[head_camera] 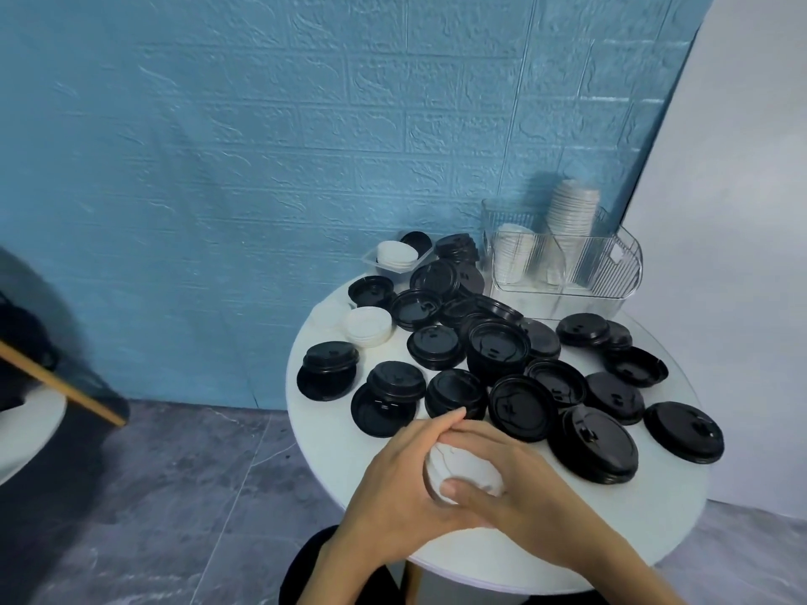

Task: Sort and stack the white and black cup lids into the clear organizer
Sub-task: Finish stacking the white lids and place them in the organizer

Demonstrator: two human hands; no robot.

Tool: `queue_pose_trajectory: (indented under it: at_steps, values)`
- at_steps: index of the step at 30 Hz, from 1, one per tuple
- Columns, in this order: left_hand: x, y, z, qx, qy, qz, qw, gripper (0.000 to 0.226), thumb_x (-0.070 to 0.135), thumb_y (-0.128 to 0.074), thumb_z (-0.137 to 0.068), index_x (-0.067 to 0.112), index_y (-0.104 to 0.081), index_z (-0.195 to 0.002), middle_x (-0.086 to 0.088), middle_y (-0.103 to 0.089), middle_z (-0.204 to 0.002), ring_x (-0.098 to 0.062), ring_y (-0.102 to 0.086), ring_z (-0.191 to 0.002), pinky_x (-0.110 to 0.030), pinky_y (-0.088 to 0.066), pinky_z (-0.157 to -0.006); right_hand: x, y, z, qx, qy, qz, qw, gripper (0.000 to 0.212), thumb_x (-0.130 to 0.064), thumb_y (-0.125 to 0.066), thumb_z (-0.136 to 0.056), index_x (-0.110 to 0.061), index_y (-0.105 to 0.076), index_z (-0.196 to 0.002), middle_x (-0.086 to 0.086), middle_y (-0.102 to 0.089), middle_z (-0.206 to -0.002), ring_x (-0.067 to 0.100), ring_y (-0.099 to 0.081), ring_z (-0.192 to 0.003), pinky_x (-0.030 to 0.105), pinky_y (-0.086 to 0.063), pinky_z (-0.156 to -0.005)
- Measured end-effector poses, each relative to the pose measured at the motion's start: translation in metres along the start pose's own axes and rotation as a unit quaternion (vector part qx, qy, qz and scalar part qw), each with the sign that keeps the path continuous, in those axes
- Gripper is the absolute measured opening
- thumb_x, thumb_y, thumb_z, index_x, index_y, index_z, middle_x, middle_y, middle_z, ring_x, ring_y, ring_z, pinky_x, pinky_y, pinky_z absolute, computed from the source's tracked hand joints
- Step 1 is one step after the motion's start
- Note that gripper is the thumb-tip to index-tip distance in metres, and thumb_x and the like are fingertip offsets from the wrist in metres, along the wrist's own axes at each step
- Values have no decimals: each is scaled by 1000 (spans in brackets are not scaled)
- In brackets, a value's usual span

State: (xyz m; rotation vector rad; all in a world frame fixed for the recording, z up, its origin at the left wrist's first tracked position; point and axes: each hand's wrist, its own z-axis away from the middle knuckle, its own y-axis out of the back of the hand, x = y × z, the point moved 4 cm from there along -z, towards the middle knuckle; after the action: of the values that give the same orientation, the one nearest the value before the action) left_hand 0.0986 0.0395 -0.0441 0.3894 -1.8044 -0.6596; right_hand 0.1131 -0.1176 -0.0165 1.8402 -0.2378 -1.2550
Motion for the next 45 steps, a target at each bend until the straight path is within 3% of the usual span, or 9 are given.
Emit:
queue_pose_trajectory:
  at_steps: [3,7,12,17,23,29,35,40,45]
  values:
    - [0,-1,0,-10,0,-15,1000,112,80,-83,-51,69,-25,-146,45,-40,-137,12,-41,-132,-20,-42,-104,-1,3,0,-4,-3,-1,1000,48,-54,-66,-90,-50,-52,-136,-38,-44,-140,-10,-46,-130,25,-41,-107]
    - [0,-2,1,-11,-3,-19,1000,104,73,-83,-60,67,-26,-148,46,-40,-133,10,-41,-130,-14,-40,-101,-4,7,-2,-37,-3,15,999,39,-53,-66,-90,-56,-51,-126,-37,-45,-136,-10,-46,-127,20,-41,-102]
    - [1,0,1,-7,-2,-22,1000,100,65,-83,-65,65,-27,-148,46,-41,-128,9,-43,-127,-14,-41,-97,-6,12,-7,-65,-9,61,996,48,-57,-64,-89,-45,-53,-135,-38,-43,-137,-12,-46,-125,24,-40,-106]
    - [3,-1,1,1,-4,-32,999,100,58,-82,-67,65,-25,-149,44,-41,-130,7,-44,-127,-15,-41,-99,-14,16,-7,-27,-22,81,996,55,-59,-69,-80,-48,-57,-133,-37,-50,-136,-10,-50,-123,28,-43,-105]
    - [2,-8,3,-17,-8,-66,998,118,74,-82,-58,68,-9,-151,59,-30,-127,16,-34,-125,-12,-39,-92,-12,15,2,25,-51,53,997,60,-70,-68,-64,-49,-59,-119,-36,-48,-126,-5,-57,-105,27,-49,-92]
    - [0,-5,2,6,-3,-65,998,97,65,-82,-62,59,-31,-144,47,-44,-126,8,-43,-122,-16,-44,-93,-4,13,6,80,-58,-5,995,57,-75,-77,-57,-46,-58,-102,-25,-52,-120,-1,-60,-104,28,-53,-88]
    - [1,-3,0,24,-17,-66,997,92,64,-82,-62,57,-35,-141,37,-52,-130,4,-45,-119,-11,-41,-94,-4,17,1,81,-41,-46,995,61,-85,-72,-57,-49,-62,-107,-26,-56,-120,0,-59,-111,25,-50,-95]
    - [4,18,-10,68,-22,-64,995,88,64,-82,-61,62,-38,-138,38,-52,-130,5,-47,-122,-9,-38,-96,-15,38,-18,119,-5,-91,989,35,-68,-67,-80,-45,-68,-107,-20,-65,-115,3,-63,-110,20,-51,-89]
    - [5,56,-36,120,-28,-77,989,90,55,-86,-62,44,-50,-144,30,-56,-137,4,-50,-125,-17,-37,-107,-31,61,-61,167,-10,-160,973,30,-62,-65,-82,-43,-68,-105,-21,-69,-111,-1,-67,-104,14,-53,-83]
